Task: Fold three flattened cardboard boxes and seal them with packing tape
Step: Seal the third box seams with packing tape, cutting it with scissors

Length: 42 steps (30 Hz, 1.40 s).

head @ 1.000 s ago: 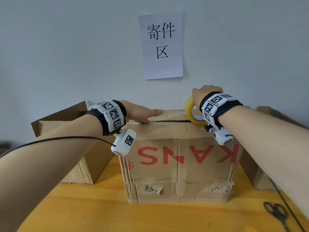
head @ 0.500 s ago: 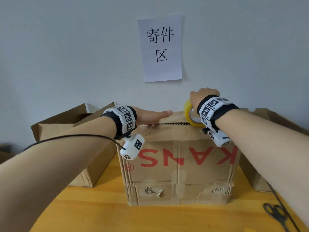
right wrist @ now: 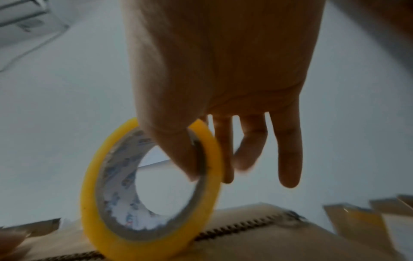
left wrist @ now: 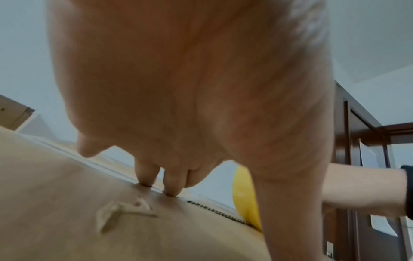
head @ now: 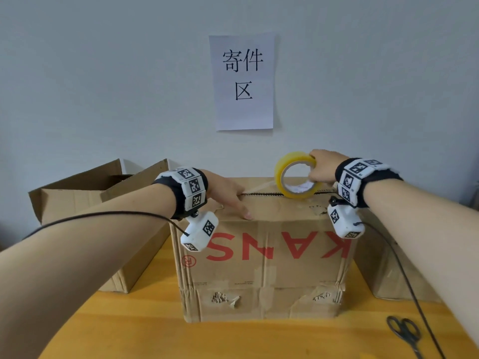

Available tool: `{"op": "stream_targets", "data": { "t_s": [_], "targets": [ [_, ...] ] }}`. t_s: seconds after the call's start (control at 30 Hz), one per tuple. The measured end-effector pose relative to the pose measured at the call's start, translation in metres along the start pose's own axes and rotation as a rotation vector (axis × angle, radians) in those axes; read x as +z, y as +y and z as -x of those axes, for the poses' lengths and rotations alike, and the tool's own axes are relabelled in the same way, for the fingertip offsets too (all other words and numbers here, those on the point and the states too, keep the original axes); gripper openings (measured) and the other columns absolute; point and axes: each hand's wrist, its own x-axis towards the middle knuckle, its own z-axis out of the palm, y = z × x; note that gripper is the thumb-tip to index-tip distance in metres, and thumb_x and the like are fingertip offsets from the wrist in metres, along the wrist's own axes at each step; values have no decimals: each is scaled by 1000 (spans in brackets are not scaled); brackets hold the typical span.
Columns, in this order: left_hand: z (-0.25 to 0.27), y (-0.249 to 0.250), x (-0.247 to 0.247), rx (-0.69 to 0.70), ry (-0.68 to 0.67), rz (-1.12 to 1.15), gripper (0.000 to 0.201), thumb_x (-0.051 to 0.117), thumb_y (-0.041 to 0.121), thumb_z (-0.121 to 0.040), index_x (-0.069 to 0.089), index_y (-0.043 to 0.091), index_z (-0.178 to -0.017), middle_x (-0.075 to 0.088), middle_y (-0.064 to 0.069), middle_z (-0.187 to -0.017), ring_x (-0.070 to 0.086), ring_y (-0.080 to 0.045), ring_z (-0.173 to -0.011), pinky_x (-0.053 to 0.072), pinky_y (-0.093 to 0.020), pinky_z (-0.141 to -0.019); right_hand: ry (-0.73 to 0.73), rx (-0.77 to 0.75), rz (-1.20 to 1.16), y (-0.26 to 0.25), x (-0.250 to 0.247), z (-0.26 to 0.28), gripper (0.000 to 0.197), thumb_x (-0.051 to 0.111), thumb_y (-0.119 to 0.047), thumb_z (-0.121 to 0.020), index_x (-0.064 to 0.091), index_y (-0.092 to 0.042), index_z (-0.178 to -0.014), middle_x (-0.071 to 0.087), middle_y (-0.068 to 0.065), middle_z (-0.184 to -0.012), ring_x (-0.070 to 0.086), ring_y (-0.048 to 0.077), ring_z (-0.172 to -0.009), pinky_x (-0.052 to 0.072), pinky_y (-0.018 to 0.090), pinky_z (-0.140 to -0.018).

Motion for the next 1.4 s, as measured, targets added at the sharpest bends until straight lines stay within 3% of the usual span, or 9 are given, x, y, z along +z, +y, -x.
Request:
{"op": "stream_targets", "data": {
  "t_s": [0.3, 0.5, 0.7, 0.87, 0.93, 1.1, 1.2, 1.3, 1.4],
  "targets": [
    [6, -7, 5, 16, 31, -90, 93, 81, 39, -80, 30, 14, -153, 44, -3, -149, 42, -23, -136, 35, -41, -115, -75, 33, -271, 27, 17, 18, 65, 72, -50, -87, 48, -21, -141, 54, 5, -139, 53, 26, -125, 41, 35, -96],
    [25, -37, 3, -50, 156, -184, 97, 77, 34, -84, 18, 18, -159, 29, -1, -162, 28, -23, -147, 20, -40, -120, -120, -53, -235, -1, 10, 45, 55, 69, -57, -86, 57, -19, -124, 56, 0, -116, 52, 19, -101, 40, 32, -82],
    [35, -64, 11, -176, 372, -118, 93, 82, 28, -80, 29, 20, -156, 37, -3, -157, 35, -27, -143, 28, -40, -117, -134, -126, -251, -46, 10, 65, 41, 72, -54, -84, 61, -15, -88, 64, 3, -83, 59, 19, -71, 43, 29, -62],
    [47, -67, 23, -354, 656, 49, 44, 61, 19, -95, 51, 14, -138, 51, -15, -136, 49, -40, -126, 45, -43, -101, -97, -56, -192, -58, 13, 76, 57, 70, -65, -78, 71, -15, -105, 74, 5, -96, 70, 23, -88, 56, 35, -78],
    [54, -51, 28, -281, 599, 196, 26, 57, 21, -98, 56, 7, -120, 56, -15, -122, 59, -37, -116, 55, -43, -93, -98, -43, -192, -57, 12, 80, 58, 69, -66, -79, 70, -13, -105, 74, 5, -96, 70, 22, -86, 56, 36, -79],
    [85, 20, 51, -64, 347, 369, 62, 63, 53, -91, 50, 19, -141, 48, -3, -133, 60, -22, -79, 59, -37, -60, -96, -20, -181, -58, 8, 93, 56, 69, -65, -81, 67, -13, -104, 72, 5, -88, 65, 20, -67, 52, 32, -65],
    [83, 44, 70, 7, 292, 352, 54, 71, 61, -80, 53, 27, -118, 56, -12, -126, 58, -24, -97, 55, -41, -73, -113, -2, -175, -58, 5, 98, 59, 70, -63, -80, 65, -12, -108, 74, 8, -88, 68, 19, -70, 51, 29, -59],
    [71, 52, 85, 10, 317, 302, 118, 71, 82, -49, 33, 28, -146, 41, -10, -136, 66, -25, -89, 61, -44, -72, -133, 27, -162, -57, 2, 101, 62, 71, -65, -79, 59, -14, -112, 75, 9, -89, 70, 20, -71, 50, 29, -54],
    [62, 58, 93, 25, 379, 328, 145, 67, 84, -30, 14, 33, -155, 30, -5, -147, 49, -32, -125, 57, -49, -89, -138, 54, -147, -56, 0, 105, 62, 70, -65, -79, 58, -14, -113, 75, 9, -90, 70, 21, -72, 49, 29, -55]
  ]
}}
